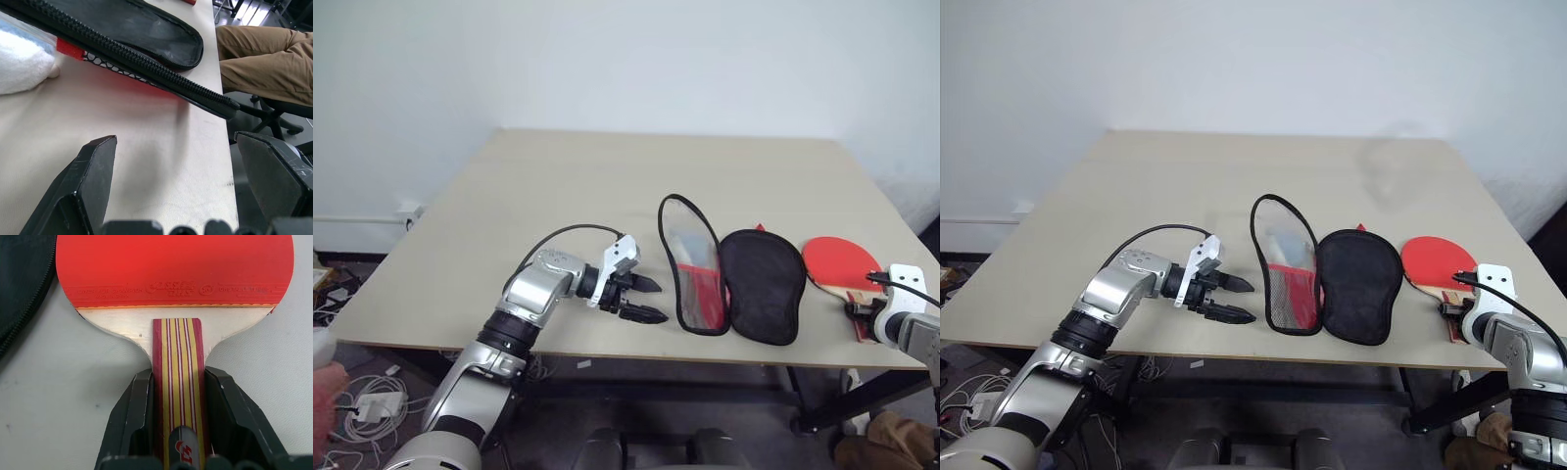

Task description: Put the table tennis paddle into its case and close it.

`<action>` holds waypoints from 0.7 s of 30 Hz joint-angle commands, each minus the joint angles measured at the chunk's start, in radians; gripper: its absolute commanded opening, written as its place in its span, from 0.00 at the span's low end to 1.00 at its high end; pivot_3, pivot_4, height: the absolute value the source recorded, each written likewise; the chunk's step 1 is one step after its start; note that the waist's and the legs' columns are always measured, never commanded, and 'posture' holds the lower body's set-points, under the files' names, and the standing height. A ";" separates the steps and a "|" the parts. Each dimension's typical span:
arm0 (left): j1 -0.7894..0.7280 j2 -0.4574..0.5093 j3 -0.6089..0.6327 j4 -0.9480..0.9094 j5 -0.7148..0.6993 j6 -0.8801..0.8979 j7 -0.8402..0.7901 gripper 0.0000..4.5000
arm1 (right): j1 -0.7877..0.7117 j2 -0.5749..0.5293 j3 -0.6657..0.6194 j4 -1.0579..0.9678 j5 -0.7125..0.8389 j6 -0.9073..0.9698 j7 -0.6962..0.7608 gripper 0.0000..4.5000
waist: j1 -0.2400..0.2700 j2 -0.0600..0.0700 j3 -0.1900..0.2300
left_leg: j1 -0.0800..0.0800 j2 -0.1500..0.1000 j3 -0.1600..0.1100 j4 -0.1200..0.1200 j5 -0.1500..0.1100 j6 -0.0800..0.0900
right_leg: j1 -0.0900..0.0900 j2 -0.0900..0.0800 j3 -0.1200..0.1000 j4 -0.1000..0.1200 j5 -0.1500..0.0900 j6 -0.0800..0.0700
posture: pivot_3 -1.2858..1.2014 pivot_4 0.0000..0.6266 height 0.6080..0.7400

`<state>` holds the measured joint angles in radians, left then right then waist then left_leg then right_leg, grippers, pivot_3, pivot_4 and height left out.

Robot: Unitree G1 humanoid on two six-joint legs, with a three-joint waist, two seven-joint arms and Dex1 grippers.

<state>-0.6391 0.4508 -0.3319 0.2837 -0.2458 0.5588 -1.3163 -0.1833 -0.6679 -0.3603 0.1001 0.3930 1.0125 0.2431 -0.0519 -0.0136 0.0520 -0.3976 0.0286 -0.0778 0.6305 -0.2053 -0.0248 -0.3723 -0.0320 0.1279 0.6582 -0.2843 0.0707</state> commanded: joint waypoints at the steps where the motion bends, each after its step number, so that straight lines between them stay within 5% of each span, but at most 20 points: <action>1: -0.033 -0.012 0.010 0.006 0.002 -0.020 0.005 0.91 | -0.068 0.017 -0.126 -0.102 -0.008 0.039 -0.113 0.24 | 0.001 0.002 0.001 | -0.001 0.000 0.000 0.000 0.000 0.000 | -0.001 0.000 0.000 0.000 0.000 0.000 | 0.52 0.00 1.00; 11: -0.066 -0.035 -0.010 0.067 0.031 -0.039 -0.005 0.91 | -0.276 0.342 -0.156 -0.499 0.015 0.450 -0.322 0.24 | -0.020 0.008 0.001 | -0.001 0.001 0.000 -0.004 0.000 0.000 | -0.004 0.002 0.002 0.001 0.000 0.000 | 0.52 0.00 1.00; 21: -0.084 -0.056 -0.028 0.097 0.055 -0.052 -0.022 0.91 | -0.203 0.632 -0.114 -0.655 -0.080 0.546 -0.387 0.24 | -0.020 0.009 0.001 | -0.014 0.000 -0.002 -0.001 0.000 0.000 | -0.014 0.001 0.000 0.003 0.001 0.001 | 0.52 0.00 1.00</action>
<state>-0.6825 0.3973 -0.3648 0.3913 -0.1934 0.5221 -1.3302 -0.3796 -0.0438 -0.4799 -0.4926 0.3308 1.5650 -0.1320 -0.0715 -0.0044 0.0529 -0.4118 0.0286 -0.0808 0.6296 -0.2051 -0.0248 -0.3869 -0.0308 0.1277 0.6612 -0.2835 0.0715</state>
